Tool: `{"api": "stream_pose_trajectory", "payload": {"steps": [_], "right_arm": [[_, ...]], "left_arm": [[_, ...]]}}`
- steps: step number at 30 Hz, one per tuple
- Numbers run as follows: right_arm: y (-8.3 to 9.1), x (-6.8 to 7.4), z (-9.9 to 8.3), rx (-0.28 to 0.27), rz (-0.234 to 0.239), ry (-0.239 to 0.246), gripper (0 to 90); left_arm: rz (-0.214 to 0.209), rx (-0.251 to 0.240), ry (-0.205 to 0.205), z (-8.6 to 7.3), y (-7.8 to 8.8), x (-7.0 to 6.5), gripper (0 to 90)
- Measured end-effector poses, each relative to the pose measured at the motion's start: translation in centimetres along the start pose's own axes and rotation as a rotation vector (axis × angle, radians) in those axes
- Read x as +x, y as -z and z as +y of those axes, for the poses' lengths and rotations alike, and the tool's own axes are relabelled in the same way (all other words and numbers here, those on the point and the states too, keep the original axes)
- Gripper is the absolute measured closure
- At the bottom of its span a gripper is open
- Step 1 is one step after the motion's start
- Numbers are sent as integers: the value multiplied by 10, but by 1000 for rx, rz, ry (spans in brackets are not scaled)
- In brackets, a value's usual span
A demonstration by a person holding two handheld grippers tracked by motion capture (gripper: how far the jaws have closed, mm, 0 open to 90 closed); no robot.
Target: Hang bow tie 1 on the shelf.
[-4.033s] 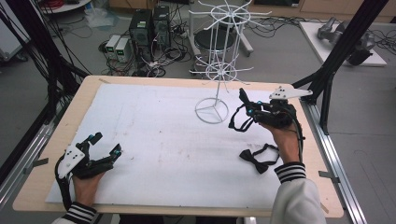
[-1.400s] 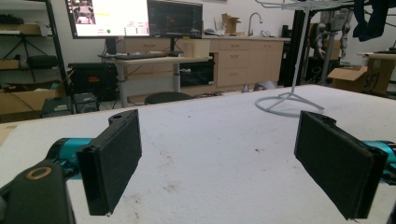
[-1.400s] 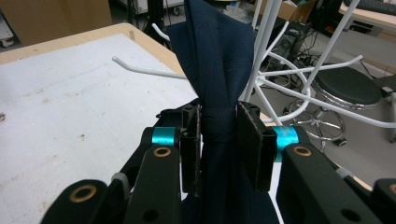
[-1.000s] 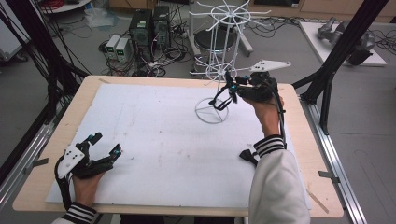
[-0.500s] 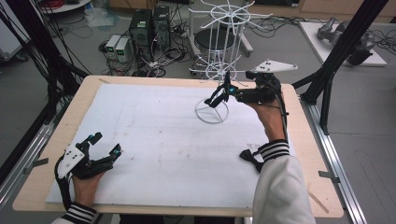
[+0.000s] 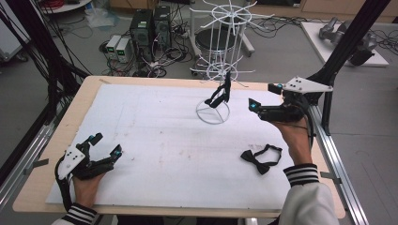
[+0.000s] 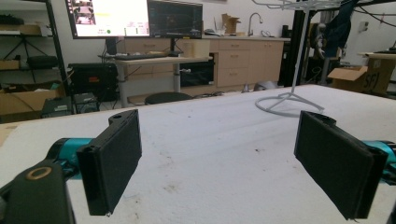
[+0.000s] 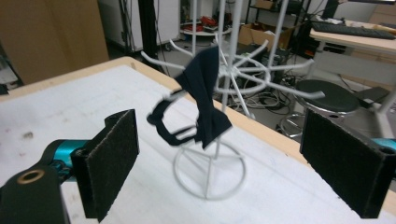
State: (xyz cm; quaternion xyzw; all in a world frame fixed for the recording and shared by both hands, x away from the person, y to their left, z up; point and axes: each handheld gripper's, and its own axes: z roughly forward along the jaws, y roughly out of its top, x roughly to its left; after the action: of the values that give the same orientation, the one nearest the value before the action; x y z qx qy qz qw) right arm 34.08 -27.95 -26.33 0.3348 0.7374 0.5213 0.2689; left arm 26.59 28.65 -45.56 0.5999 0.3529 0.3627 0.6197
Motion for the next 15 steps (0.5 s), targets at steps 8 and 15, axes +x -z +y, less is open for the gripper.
{"api": "stream_pose_trajectory", "payload": {"steps": [8, 15], "right_arm": [[18, -3, -27, -7, -23, -15, 112], [25, -3, -49, 8, -30, -33, 112]], "left_arm": [[-1, -2, 2, 0, 0, 0, 154], [0, -1, 2, 0, 0, -1, 154]]}}
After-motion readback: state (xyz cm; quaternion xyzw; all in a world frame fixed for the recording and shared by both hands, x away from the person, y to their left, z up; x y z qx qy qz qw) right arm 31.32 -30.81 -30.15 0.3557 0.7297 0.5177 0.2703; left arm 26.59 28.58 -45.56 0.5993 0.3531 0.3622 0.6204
